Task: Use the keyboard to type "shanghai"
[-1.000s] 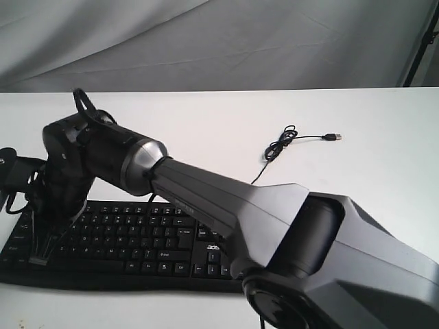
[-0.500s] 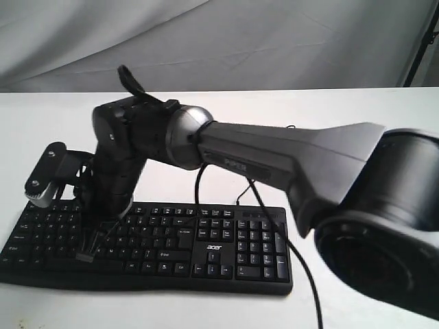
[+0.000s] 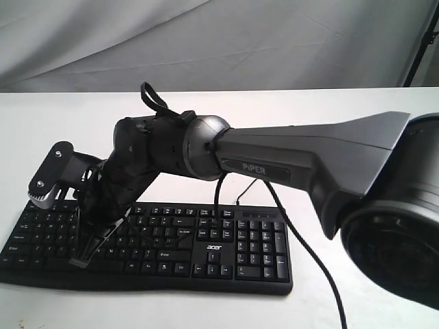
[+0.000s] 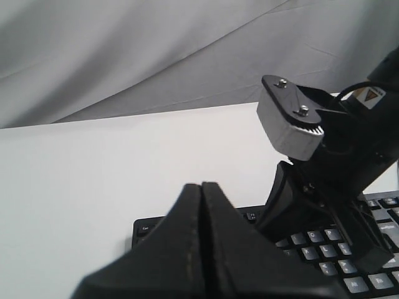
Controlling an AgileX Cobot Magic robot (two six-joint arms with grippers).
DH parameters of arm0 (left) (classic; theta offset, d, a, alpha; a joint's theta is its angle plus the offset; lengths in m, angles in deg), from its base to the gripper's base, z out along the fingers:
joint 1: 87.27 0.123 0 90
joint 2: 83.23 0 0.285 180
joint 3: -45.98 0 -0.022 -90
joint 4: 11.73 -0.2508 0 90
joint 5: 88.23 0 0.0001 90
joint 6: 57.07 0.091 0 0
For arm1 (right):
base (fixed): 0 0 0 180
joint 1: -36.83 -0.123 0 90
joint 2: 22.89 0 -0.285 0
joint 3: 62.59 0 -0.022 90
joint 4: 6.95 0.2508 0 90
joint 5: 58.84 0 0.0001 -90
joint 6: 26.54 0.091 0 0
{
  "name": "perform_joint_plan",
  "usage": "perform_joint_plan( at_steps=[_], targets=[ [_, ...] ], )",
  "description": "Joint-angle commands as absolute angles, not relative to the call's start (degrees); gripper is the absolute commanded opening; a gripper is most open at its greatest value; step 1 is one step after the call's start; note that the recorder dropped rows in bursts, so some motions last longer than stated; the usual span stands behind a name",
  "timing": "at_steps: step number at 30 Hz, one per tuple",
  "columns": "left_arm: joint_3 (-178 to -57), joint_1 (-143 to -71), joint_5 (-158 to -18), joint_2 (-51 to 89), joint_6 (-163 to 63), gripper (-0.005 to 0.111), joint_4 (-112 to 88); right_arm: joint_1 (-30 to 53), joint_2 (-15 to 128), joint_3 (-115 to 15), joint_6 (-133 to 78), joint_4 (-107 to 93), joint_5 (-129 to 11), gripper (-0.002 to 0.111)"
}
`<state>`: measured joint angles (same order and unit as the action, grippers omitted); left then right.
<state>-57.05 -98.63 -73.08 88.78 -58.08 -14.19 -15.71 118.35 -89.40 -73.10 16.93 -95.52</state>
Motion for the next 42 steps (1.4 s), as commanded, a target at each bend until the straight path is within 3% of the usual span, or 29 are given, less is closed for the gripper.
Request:
perform_joint_plan(
  at_steps=[1,42],
  targets=[
    [-56.8,-98.9,-73.4,89.0,-58.1,0.000,-14.2,-15.1,119.1,-89.1,-73.7,17.6,-94.7,0.000],
    [-56.8,-98.9,-73.4,89.0,-58.1,0.000,-14.2,-15.1,120.4,-89.1,-73.8,17.5,-95.1,0.000]
  ],
)
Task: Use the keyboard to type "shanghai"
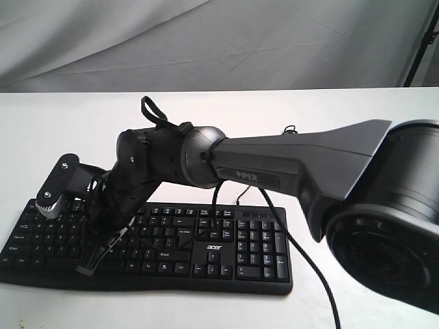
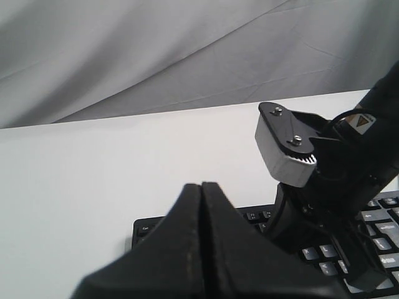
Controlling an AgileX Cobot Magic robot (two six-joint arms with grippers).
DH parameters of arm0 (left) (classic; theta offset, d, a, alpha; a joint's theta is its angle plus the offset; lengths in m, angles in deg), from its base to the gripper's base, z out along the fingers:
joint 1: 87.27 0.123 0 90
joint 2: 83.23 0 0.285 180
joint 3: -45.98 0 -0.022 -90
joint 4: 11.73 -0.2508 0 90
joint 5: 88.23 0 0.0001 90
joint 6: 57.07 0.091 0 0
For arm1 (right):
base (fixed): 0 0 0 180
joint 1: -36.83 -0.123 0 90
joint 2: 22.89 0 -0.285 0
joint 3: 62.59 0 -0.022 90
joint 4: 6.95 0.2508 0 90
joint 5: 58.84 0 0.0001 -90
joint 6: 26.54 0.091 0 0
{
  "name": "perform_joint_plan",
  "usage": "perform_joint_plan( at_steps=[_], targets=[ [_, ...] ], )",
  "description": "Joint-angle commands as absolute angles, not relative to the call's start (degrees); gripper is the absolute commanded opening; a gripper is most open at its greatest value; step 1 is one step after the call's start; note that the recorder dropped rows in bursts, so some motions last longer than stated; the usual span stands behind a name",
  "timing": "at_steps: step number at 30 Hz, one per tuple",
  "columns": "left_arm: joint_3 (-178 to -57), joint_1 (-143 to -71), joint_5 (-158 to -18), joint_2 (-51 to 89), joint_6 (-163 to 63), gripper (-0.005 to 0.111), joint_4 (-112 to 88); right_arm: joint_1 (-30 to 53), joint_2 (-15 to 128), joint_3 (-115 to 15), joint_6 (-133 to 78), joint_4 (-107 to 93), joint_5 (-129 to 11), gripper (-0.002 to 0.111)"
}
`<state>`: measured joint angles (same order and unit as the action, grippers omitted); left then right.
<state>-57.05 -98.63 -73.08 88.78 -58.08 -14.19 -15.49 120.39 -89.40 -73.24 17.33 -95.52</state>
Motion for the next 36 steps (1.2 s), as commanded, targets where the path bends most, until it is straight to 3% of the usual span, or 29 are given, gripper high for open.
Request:
perform_joint_plan(
  at_steps=[1,20,36],
  targets=[
    [-56.8,-98.9,-73.4,89.0,-58.1,0.000,-14.2,-15.1,120.4,-89.1,-73.8,17.5,-95.1,0.000],
    [-56.8,-98.9,-73.4,89.0,-58.1,0.000,-14.2,-15.8,118.4,-90.2,-74.5,16.9,-92.1,0.000],
    [-56.8,-98.9,-73.4,89.0,-58.1,0.000,-14.2,-19.8,137.1,-124.5,-67.2,14.2,-106.0,0.000]
  ],
)
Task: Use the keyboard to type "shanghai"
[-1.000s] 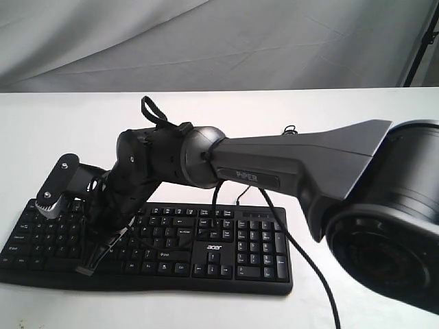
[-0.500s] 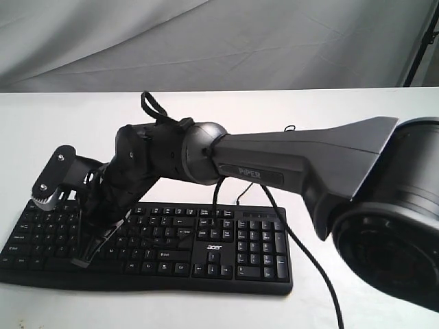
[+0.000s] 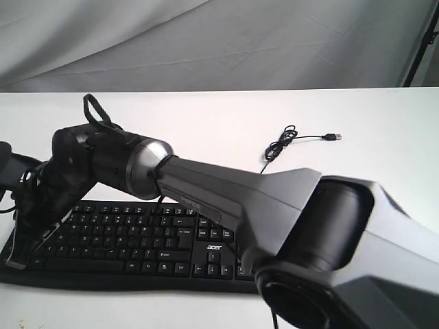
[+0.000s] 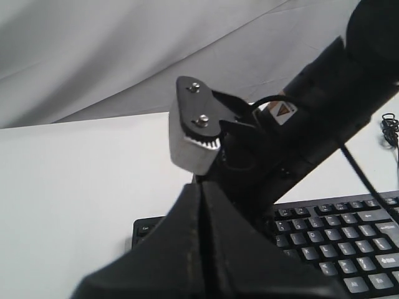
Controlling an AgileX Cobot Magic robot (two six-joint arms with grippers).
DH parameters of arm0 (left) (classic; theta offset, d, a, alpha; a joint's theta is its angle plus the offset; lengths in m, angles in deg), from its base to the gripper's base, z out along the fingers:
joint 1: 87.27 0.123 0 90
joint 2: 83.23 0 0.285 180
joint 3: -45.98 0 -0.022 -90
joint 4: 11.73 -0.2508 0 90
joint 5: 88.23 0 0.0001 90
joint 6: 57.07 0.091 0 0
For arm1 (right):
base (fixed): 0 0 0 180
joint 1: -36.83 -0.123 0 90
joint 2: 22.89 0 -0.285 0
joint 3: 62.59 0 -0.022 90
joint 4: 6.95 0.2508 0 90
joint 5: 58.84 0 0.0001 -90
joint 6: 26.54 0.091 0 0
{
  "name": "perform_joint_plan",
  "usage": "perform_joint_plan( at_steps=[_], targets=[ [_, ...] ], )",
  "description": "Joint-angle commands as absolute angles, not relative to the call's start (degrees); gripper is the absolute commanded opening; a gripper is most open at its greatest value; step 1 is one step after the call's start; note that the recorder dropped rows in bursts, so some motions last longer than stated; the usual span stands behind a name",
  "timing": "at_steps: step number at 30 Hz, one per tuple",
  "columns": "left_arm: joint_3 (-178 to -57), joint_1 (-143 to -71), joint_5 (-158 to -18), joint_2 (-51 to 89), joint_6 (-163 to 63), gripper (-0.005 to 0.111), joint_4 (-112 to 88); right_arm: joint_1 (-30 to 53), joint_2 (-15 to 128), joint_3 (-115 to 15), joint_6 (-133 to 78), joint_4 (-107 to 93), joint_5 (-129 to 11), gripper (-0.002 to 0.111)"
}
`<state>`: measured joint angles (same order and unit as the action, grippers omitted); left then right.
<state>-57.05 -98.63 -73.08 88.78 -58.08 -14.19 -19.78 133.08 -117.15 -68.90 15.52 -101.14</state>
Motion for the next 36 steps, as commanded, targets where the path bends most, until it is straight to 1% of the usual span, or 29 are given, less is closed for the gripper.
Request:
perform_joint_plan(
  at_steps=[1,4,18,36],
  targets=[
    [-56.8,-98.9,-73.4,89.0,-58.1,0.000,-14.2,-19.8,137.9,-125.9,-66.8,14.0,-106.9,0.000],
    [-56.8,-98.9,-73.4,89.0,-58.1,0.000,-14.2,-19.8,139.3,-127.8,-66.5,13.6,-107.5,0.000],
    [-56.8,-98.9,-73.4,89.0,-58.1,0.000,-14.2,-19.9,140.4,-127.8,-66.5,14.5,-104.5,0.000],
    [-56.8,-98.9,-73.4,89.0,-58.1,0.000,-14.2,-19.9,141.1,-127.8,-67.0,15.3,-104.1,0.000]
  ],
)
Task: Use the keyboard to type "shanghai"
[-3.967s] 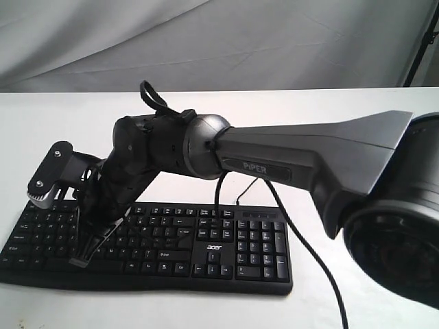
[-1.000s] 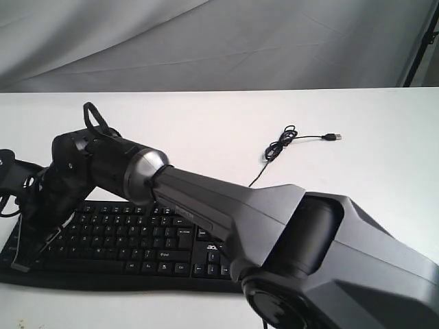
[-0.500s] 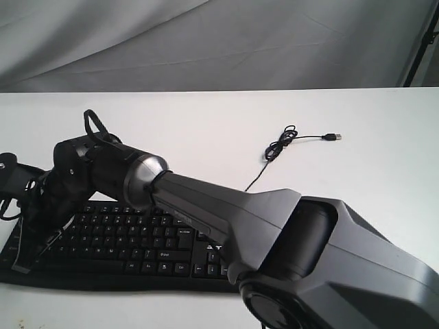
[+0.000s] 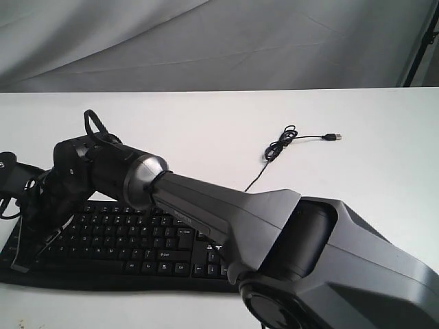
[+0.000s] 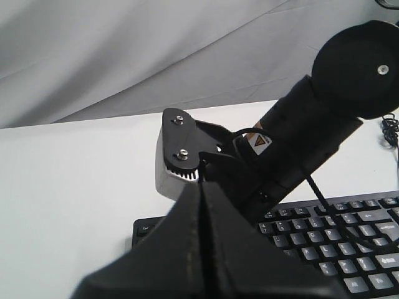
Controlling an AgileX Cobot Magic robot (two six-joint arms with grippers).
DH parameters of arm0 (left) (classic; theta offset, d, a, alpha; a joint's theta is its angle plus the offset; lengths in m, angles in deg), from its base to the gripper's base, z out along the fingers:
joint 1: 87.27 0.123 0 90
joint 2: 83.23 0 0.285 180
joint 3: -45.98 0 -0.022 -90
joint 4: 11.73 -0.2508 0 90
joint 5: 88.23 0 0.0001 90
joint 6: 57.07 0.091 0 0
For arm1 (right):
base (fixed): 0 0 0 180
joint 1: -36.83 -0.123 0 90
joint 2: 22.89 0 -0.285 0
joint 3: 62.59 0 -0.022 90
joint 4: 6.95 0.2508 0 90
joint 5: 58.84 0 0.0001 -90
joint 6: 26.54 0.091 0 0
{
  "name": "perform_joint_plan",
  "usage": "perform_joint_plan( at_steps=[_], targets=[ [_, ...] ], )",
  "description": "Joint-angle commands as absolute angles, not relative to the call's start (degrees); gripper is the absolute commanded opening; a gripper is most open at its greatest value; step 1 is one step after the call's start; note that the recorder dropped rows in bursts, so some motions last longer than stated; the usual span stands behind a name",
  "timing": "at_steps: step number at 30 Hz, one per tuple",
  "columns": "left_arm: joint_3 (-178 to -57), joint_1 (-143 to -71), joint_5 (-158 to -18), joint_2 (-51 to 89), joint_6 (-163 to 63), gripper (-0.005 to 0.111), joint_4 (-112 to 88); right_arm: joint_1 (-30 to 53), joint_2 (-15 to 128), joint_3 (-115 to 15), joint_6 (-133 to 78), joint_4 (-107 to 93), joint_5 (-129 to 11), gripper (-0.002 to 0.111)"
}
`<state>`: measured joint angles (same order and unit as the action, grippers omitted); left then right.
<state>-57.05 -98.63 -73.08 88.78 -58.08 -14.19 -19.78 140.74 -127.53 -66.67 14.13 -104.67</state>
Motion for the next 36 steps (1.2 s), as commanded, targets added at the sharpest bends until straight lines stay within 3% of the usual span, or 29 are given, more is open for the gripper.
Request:
perform_joint_plan(
  at_steps=[1,14,23,36],
  targets=[
    [-56.8,-98.9,-73.4,89.0,-58.1,0.000,-14.2,-19.9,141.3,-127.8,-67.0,15.5,-104.1,0.000],
    [-56.8,-98.9,-73.4,89.0,-58.1,0.000,-14.2,-19.9,138.5,-128.1,-67.1,10.8,-107.6,0.000],
    [-56.8,-98.9,-73.4,89.0,-58.1,0.000,-14.2,-19.2,133.6,-126.8,-63.1,4.1,-121.2,0.000],
    [-56.8,-98.9,-73.4,89.0,-58.1,0.000,-14.2,-17.8,120.3,-98.8,-64.5,8.5,-106.0,0.000]
  ],
)
